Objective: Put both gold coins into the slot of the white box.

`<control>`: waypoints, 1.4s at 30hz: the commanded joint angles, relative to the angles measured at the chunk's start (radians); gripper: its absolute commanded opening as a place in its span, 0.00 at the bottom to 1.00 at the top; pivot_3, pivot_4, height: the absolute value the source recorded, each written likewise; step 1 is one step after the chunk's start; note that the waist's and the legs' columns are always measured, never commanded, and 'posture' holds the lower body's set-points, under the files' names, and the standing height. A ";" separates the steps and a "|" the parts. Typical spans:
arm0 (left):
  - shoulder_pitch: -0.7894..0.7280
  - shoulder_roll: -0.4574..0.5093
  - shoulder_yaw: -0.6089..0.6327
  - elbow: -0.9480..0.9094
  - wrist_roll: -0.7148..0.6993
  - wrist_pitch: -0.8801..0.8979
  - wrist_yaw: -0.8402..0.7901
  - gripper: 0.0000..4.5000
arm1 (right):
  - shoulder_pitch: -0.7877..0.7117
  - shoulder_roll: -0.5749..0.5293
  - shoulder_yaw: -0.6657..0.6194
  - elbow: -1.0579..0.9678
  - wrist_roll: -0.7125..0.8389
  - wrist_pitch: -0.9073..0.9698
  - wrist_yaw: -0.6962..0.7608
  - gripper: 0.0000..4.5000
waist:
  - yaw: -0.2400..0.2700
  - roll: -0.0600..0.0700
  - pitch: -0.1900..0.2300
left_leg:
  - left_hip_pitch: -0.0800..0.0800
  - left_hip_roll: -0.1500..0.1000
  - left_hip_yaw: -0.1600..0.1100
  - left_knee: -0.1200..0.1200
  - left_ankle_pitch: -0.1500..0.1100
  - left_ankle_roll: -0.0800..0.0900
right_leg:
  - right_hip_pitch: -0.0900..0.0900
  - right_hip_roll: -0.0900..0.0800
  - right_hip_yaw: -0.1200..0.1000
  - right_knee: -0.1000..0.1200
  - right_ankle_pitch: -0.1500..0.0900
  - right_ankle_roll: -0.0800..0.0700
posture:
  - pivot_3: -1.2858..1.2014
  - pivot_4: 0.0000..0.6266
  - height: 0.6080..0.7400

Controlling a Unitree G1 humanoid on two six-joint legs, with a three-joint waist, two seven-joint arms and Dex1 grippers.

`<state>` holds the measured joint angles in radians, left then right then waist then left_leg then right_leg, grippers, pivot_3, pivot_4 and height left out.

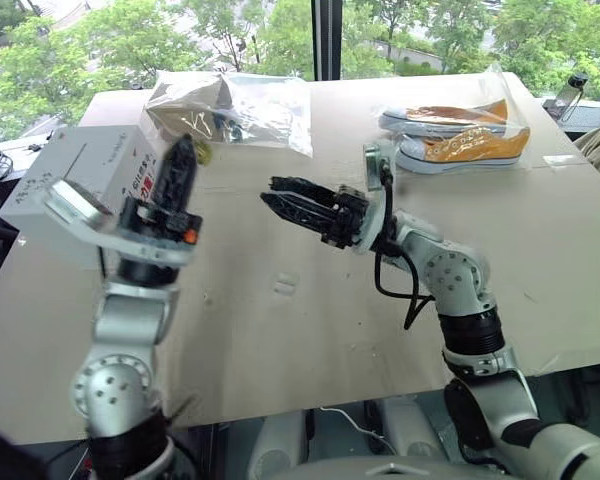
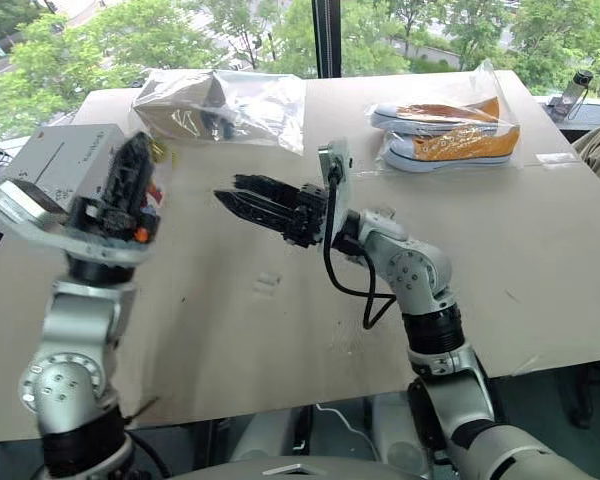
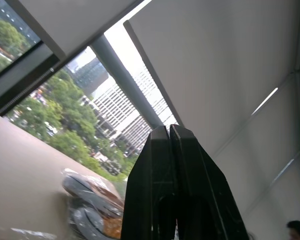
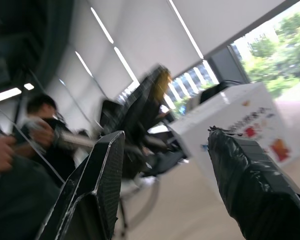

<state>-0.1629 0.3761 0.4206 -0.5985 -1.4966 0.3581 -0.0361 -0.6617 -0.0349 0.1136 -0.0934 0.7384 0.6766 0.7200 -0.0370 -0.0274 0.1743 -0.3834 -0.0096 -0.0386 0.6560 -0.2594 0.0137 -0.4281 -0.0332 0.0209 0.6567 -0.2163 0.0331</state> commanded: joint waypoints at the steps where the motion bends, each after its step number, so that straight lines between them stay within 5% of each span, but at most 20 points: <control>1: -0.069 0.204 0.111 -0.007 0.062 0.031 0.102 0.00 | -0.083 -0.040 0.022 0.032 -0.128 -0.174 0.068 0.63 | -0.004 0.000 0.001 | 0.000 0.000 0.000 0.000 0.000 0.000 | 0.000 0.000 0.000 0.000 0.000 0.000 | 0.52 0.24 1.00; 4: -0.075 0.449 0.175 0.111 0.192 0.143 0.174 0.00 | -0.155 -0.084 0.025 0.076 -0.198 -0.276 0.123 0.63 | -0.007 0.001 0.002 | 0.001 0.000 0.001 -0.002 0.000 0.000 | -0.001 0.001 0.001 0.001 0.000 0.000 | 0.52 0.24 1.00; 10: -0.050 0.624 0.244 0.255 0.403 0.245 0.208 0.00 | -0.234 -0.091 0.012 0.111 -0.227 -0.334 0.152 0.63 | -0.004 0.003 0.003 | 0.000 0.001 0.001 -0.006 0.000 0.000 | -0.004 0.001 0.000 0.000 0.000 0.000 | 0.52 0.24 1.00; 42: -0.087 0.563 0.215 0.489 0.845 0.360 -0.050 0.00 | -0.205 -0.082 -0.002 0.084 -0.200 -0.286 0.155 0.63 | -0.004 0.002 0.003 | -0.017 0.000 0.000 -0.007 0.003 -0.006 | -0.019 -0.009 -0.002 -0.001 0.000 0.000 | 0.52 0.24 1.00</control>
<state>-0.2399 0.9466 0.6181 -0.1188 -0.6783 0.7331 -0.0692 -0.8579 -0.1167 0.1380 0.0368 0.5189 0.3909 0.8817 -0.0407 -0.0256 0.1771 -0.3998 -0.0093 -0.0382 0.6493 -0.2569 0.0081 -0.4468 -0.0426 0.0190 0.6555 -0.2158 0.0331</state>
